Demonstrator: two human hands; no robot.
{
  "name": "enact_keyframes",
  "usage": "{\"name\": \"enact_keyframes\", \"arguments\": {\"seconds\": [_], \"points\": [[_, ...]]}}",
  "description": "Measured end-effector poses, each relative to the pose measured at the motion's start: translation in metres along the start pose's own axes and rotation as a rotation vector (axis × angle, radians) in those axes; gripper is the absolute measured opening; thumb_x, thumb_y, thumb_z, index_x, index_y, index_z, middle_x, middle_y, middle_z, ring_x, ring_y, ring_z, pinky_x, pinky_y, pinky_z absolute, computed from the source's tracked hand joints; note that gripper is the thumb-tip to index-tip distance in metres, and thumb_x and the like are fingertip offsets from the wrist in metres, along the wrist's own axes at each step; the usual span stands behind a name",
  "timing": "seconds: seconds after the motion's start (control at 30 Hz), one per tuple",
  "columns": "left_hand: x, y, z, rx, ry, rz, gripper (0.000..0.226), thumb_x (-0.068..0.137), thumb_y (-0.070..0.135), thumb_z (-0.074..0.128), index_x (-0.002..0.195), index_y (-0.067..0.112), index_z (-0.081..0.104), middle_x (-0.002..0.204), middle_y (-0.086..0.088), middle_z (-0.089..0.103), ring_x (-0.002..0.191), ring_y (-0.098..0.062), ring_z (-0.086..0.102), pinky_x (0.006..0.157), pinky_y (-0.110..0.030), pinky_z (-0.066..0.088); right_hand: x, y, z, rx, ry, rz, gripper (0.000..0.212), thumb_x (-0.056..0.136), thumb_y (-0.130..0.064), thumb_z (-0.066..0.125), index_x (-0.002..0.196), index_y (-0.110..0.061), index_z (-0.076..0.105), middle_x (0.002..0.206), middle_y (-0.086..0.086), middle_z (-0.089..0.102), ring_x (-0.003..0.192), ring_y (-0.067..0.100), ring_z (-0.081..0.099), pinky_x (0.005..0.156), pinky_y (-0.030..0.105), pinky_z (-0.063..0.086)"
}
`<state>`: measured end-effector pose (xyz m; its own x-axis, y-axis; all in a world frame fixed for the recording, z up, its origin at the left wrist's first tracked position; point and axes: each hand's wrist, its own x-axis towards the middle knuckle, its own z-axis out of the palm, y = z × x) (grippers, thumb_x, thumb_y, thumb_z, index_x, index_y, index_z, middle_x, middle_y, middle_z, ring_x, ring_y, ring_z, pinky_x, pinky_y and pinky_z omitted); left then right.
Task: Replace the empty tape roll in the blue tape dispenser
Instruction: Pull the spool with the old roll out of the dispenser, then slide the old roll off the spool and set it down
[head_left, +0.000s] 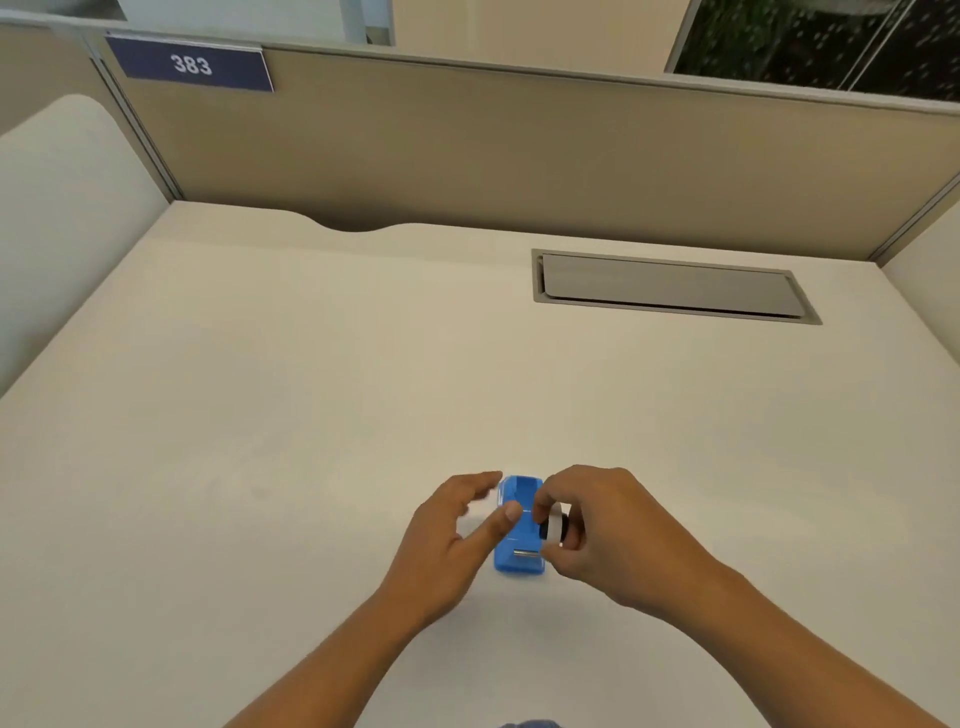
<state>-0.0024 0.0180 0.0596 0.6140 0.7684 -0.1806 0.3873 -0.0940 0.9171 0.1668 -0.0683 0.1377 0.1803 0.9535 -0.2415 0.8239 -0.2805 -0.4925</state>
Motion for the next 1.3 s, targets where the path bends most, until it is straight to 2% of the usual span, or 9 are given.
{"name": "enact_keyframes", "arguments": {"seconds": [0.13,0.27,0.37,0.5,0.6,0.77,0.97,1.13,1.3], "points": [[-0.028,0.037,-0.005,-0.211,-0.118,-0.069,0.038,0.079,0.054,0.072,0.111,0.034,0.070,0.106,0.011,0.075,0.096,-0.003,0.070,0.083,-0.021,0.055,-0.020,-0.010,-0.003,0.063,0.019,-0.067,0.013,0.075,-0.027,0.069,0.082,-0.029,0.058,0.079,-0.007,0.061,0.067,0.009,0.058,0.063,0.036,0.055],[-0.048,0.055,-0.004,-0.303,-0.140,-0.114,0.018,0.082,0.037,0.076,0.100,0.034,0.076,0.095,0.011,0.078,0.082,-0.005,0.073,0.071,-0.010,0.052,-0.031,-0.021,-0.005,0.088,0.005,-0.116,0.013,0.076,-0.030,0.067,0.082,-0.034,0.057,0.077,-0.010,0.060,0.066,0.008,0.057,0.059,0.030,0.053],[-0.057,0.056,-0.001,-0.355,-0.111,-0.186,0.017,0.080,0.030,0.079,0.098,0.029,0.078,0.094,0.006,0.079,0.077,-0.011,0.072,0.065,-0.015,0.053,-0.037,-0.023,-0.006,0.086,-0.006,-0.129,0.017,0.075,-0.026,0.067,0.085,-0.035,0.058,0.080,-0.011,0.061,0.070,0.006,0.057,0.059,0.026,0.052],[-0.066,0.057,-0.002,-0.448,-0.067,-0.232,0.025,0.074,0.034,0.082,0.097,0.027,0.079,0.093,0.001,0.079,0.081,-0.019,0.074,0.066,-0.021,0.057,-0.046,-0.027,-0.007,0.094,0.001,-0.159,0.024,0.078,-0.040,0.068,0.097,-0.044,0.054,0.095,-0.019,0.061,0.079,0.004,0.056,0.066,0.022,0.050],[-0.072,0.059,-0.004,-0.493,-0.061,-0.228,0.040,0.066,0.043,0.083,0.100,0.024,0.078,0.092,-0.002,0.079,0.080,-0.019,0.075,0.067,-0.022,0.056,-0.054,-0.024,-0.011,0.159,0.023,-0.142,0.053,0.072,-0.050,0.074,0.116,-0.056,0.045,0.115,-0.032,0.051,0.082,0.004,0.058,0.062,0.018,0.049],[-0.081,0.069,-0.012,-0.518,-0.010,-0.193,0.047,0.058,0.049,0.086,0.100,0.029,0.078,0.094,-0.001,0.079,0.081,-0.023,0.074,0.068,-0.023,0.057,-0.075,-0.013,-0.018,0.298,0.128,-0.032,0.061,0.066,-0.048,0.083,0.116,-0.058,0.050,0.109,-0.037,0.054,0.081,0.003,0.063,0.060,0.012,0.048],[-0.085,0.085,-0.015,-0.550,-0.020,-0.144,0.039,0.063,0.039,0.086,0.099,0.027,0.076,0.096,-0.003,0.079,0.081,-0.029,0.074,0.069,-0.025,0.059,-0.090,-0.020,-0.002,0.696,0.181,0.034,0.051,0.062,-0.045,0.082,0.110,-0.042,0.065,0.104,-0.017,0.070,0.072,0.021,0.071,0.068,0.034,0.061],[-0.083,0.094,-0.013,-0.607,0.005,-0.132,0.030,0.062,0.032,0.085,0.089,0.024,0.075,0.088,-0.005,0.079,0.079,-0.025,0.075,0.063,-0.022,0.057,-0.086,-0.029,0.002,0.883,0.278,0.088,0.057,0.056,-0.059,0.084,0.106,-0.041,0.066,0.090,-0.006,0.074,0.060,0.035,0.064,0.054,0.030,0.051],[-0.081,0.096,-0.011,-0.583,-0.002,-0.106,0.027,0.064,0.036,0.082,0.089,0.028,0.074,0.088,-0.002,0.080,0.079,-0.021,0.075,0.065,-0.023,0.058,-0.081,-0.035,0.000,0.918,0.290,0.060,0.052,0.060,-0.058,0.083,0.106,-0.040,0.068,0.097,-0.009,0.074,0.068,0.040,0.064,0.057,0.035,0.055]]}}
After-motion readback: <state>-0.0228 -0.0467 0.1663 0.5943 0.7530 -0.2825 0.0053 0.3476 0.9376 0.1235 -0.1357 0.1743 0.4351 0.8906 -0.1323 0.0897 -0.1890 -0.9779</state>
